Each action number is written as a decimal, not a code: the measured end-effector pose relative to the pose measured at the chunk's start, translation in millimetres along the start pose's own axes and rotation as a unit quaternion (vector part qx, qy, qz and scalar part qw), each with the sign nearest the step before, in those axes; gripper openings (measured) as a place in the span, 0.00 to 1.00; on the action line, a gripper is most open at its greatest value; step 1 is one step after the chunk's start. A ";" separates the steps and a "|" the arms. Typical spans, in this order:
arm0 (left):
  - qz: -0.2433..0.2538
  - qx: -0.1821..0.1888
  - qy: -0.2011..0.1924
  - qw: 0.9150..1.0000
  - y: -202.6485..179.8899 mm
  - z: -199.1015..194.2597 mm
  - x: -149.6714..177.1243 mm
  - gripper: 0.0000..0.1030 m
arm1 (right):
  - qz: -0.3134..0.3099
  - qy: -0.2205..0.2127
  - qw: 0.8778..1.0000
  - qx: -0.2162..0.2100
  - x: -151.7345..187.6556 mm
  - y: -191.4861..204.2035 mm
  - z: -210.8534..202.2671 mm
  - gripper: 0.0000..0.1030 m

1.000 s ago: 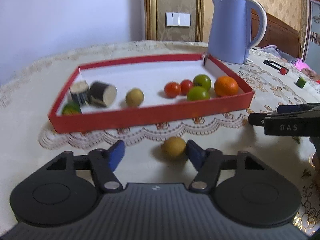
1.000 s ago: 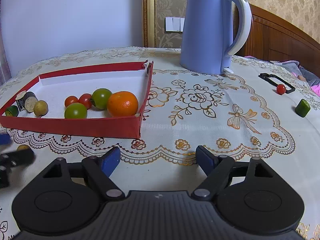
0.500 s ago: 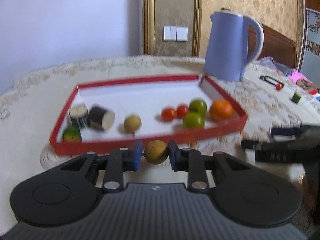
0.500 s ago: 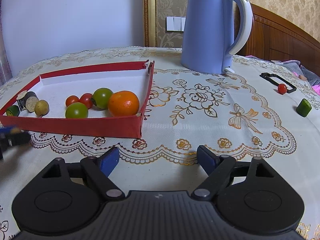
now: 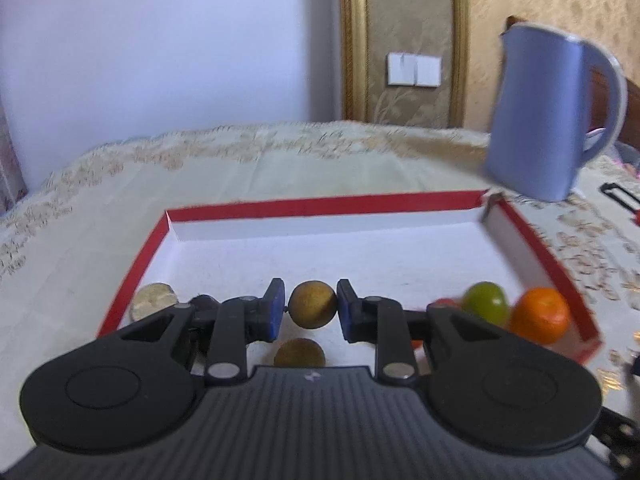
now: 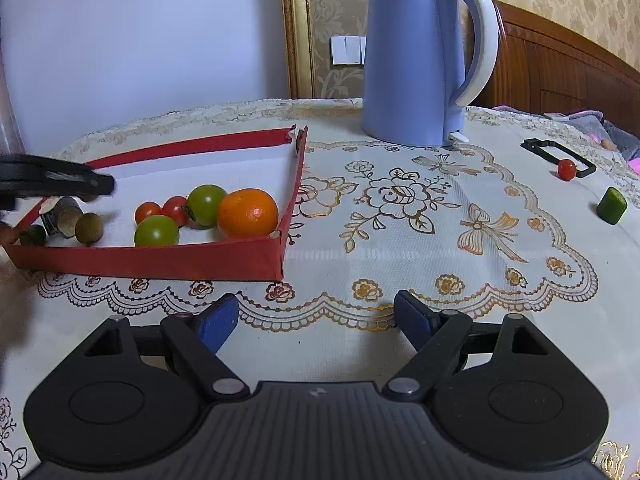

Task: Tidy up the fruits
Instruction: 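Lower the yellow fruit into the tray and open the left gripper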

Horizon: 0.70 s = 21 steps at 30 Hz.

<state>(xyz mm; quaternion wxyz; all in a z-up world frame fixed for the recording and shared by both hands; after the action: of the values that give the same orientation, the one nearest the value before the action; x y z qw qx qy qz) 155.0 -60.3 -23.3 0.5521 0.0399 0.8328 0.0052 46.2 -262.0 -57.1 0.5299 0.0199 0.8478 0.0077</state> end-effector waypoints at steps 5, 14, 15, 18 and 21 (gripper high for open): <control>-0.001 -0.010 0.015 1.000 -1.5 17.9 8.1 0.25 | 0.004 -0.001 1.000 -0.002 -0.1 -0.6 0.4 0.82; 0.007 -0.021 0.014 1.000 -4.6 19.5 13.4 0.28 | 0.003 0.000 1.000 -0.001 -0.3 -0.5 0.4 0.83; 0.010 -0.026 0.013 1.000 -5.0 19.2 13.8 0.32 | 0.001 0.000 1.000 0.000 -0.3 -0.1 1.0 0.83; 0.011 -0.029 0.013 0.999 -4.8 19.6 13.7 0.52 | -0.003 0.002 1.000 0.001 -0.3 1.4 1.2 0.83; 0.018 -0.029 0.013 0.999 -6.6 15.7 14.3 0.66 | -0.006 0.003 1.000 0.002 -0.3 1.8 1.5 0.84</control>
<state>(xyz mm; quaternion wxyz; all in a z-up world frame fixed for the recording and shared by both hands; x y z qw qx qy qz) 163.4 -66.4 -42.9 0.5415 0.0390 0.8388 0.0399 47.7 -260.2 -57.5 0.5274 0.0160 0.8495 0.0034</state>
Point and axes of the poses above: each gripper's, at about its wrist camera, not at the fingertips, and z roughly the way its jaws point, y to its left, x to its underside, the point moved 2 cm from there along z, roughly the way its jaws point, and after that the axes turned 10 degrees about -y, right-handed, at the moved point
